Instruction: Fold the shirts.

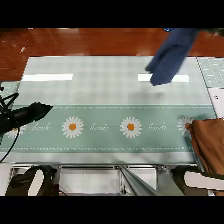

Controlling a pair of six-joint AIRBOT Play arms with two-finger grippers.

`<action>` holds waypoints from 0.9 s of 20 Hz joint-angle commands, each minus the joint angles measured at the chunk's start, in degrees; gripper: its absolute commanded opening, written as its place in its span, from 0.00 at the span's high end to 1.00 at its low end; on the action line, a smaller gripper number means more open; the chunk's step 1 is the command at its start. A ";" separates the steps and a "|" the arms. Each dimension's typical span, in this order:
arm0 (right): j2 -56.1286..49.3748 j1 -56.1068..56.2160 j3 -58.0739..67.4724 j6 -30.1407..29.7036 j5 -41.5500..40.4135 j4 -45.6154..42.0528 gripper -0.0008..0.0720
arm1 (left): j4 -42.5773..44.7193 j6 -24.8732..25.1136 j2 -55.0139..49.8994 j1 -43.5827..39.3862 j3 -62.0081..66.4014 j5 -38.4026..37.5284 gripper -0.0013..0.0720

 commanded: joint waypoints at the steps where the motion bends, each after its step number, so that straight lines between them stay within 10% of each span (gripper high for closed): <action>1: 6.60 -10.16 -2.62 0.83 12.39 -7.69 0.96 | -0.17 0.09 -0.02 -0.15 0.04 1.44 0.96; 17: 40.13 -51.71 -48.83 -5.31 21.00 -52.65 0.95 | -0.09 2.25 -5.35 -9.31 0.04 11.15 0.96; 18: 40.13 -51.69 -50.03 -5.16 20.98 -53.55 0.81 | -0.09 2.27 -5.79 -9.31 0.04 11.41 0.96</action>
